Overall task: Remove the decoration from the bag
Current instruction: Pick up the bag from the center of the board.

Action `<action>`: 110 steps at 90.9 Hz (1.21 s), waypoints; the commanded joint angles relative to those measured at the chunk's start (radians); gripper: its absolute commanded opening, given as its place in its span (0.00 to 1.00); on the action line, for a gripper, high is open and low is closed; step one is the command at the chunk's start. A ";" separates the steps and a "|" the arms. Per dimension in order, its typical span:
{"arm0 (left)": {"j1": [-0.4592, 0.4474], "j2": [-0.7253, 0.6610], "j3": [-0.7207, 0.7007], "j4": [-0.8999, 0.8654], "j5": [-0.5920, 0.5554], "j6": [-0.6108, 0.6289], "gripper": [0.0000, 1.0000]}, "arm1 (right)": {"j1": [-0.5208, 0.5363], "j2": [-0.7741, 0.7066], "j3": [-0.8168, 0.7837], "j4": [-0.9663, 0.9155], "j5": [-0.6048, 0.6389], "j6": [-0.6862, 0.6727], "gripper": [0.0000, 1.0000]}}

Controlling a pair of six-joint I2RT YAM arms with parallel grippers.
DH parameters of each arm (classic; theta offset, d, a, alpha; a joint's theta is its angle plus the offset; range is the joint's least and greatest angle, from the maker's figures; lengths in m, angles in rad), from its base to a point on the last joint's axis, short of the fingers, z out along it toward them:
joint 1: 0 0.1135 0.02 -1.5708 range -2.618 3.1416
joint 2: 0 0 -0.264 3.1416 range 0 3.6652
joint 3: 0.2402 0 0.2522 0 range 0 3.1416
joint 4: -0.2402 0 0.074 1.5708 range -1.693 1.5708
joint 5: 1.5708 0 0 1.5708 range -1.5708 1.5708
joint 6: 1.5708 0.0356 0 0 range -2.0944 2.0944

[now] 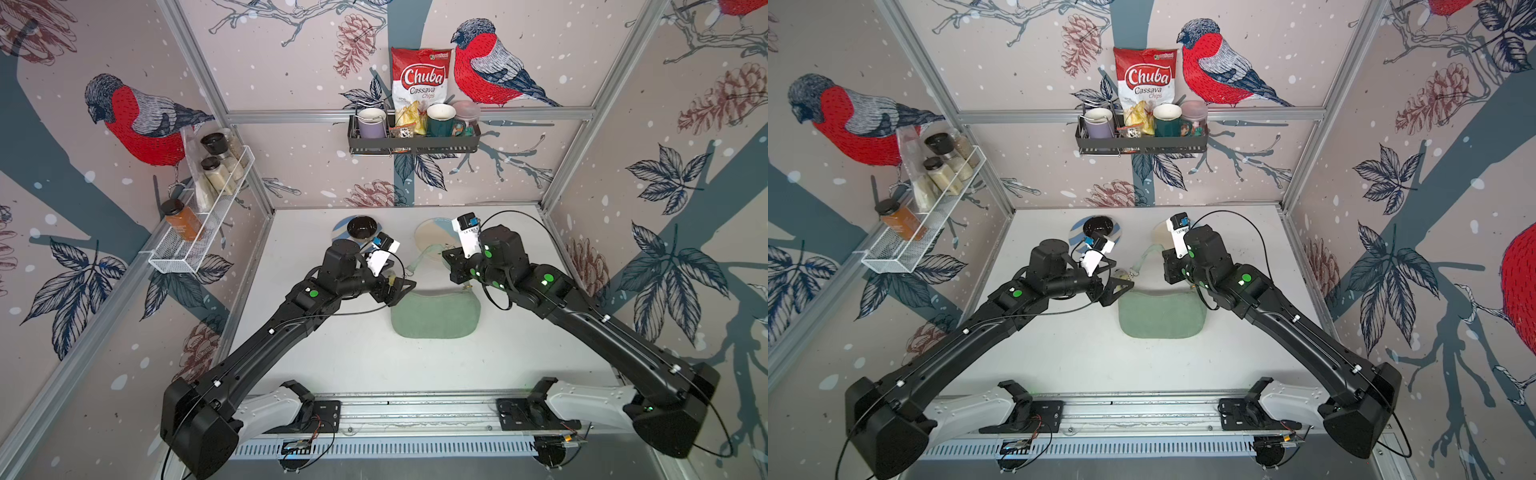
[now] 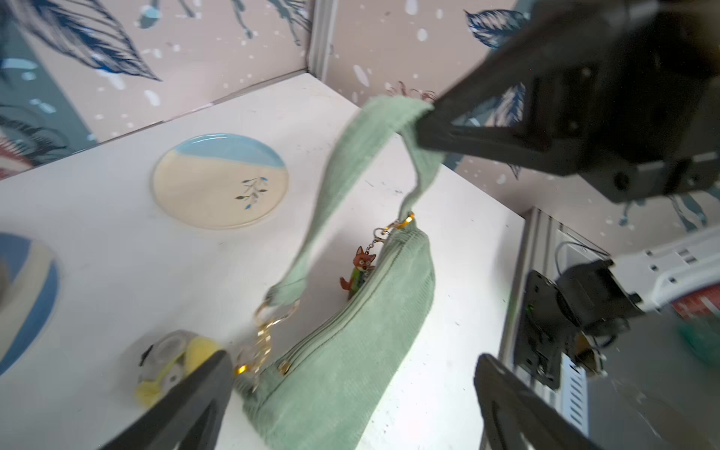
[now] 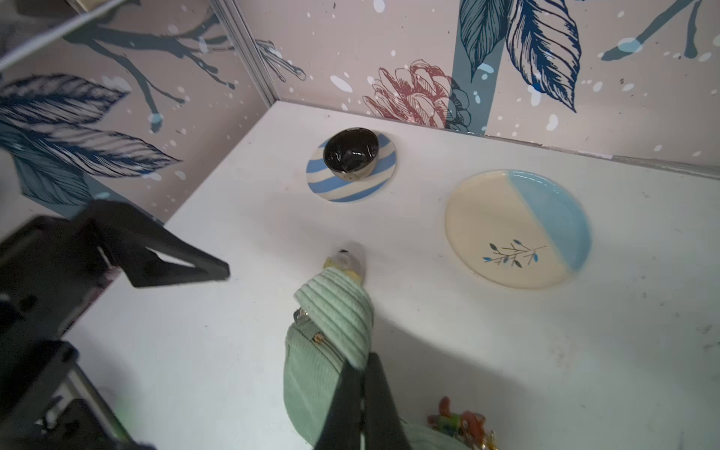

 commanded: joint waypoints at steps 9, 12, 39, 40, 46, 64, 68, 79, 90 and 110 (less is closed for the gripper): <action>-0.086 0.007 0.011 -0.101 -0.004 0.150 0.96 | 0.000 -0.050 0.009 0.093 -0.093 0.154 0.00; -0.109 0.009 0.012 -0.110 -0.017 0.166 0.96 | 0.000 -0.056 0.009 0.099 -0.111 0.166 0.00; -0.290 0.106 -0.098 0.136 -0.291 0.269 0.97 | 0.010 -0.105 -0.015 0.172 -0.209 0.337 0.00; -0.291 0.110 -0.101 0.148 -0.299 0.273 0.97 | 0.010 -0.105 -0.016 0.174 -0.210 0.342 0.00; -0.294 0.145 -0.113 0.236 -0.339 0.295 0.97 | 0.019 -0.105 -0.020 0.179 -0.216 0.359 0.00; -0.293 0.276 -0.033 0.368 -0.315 0.253 0.97 | 0.034 -0.100 -0.046 0.232 -0.220 0.400 0.00; -0.293 0.283 -0.030 0.389 -0.277 0.217 0.97 | 0.038 -0.102 -0.056 0.249 -0.219 0.411 0.00; -0.294 0.275 -0.050 0.414 -0.194 0.154 0.97 | 0.040 -0.107 -0.087 0.288 -0.218 0.431 0.00; -0.293 0.238 -0.071 0.399 -0.132 0.142 0.97 | 0.040 -0.108 -0.099 0.304 -0.223 0.429 0.00; -0.294 0.249 -0.064 0.403 -0.080 0.065 0.97 | 0.035 -0.106 -0.107 0.325 -0.227 0.439 0.00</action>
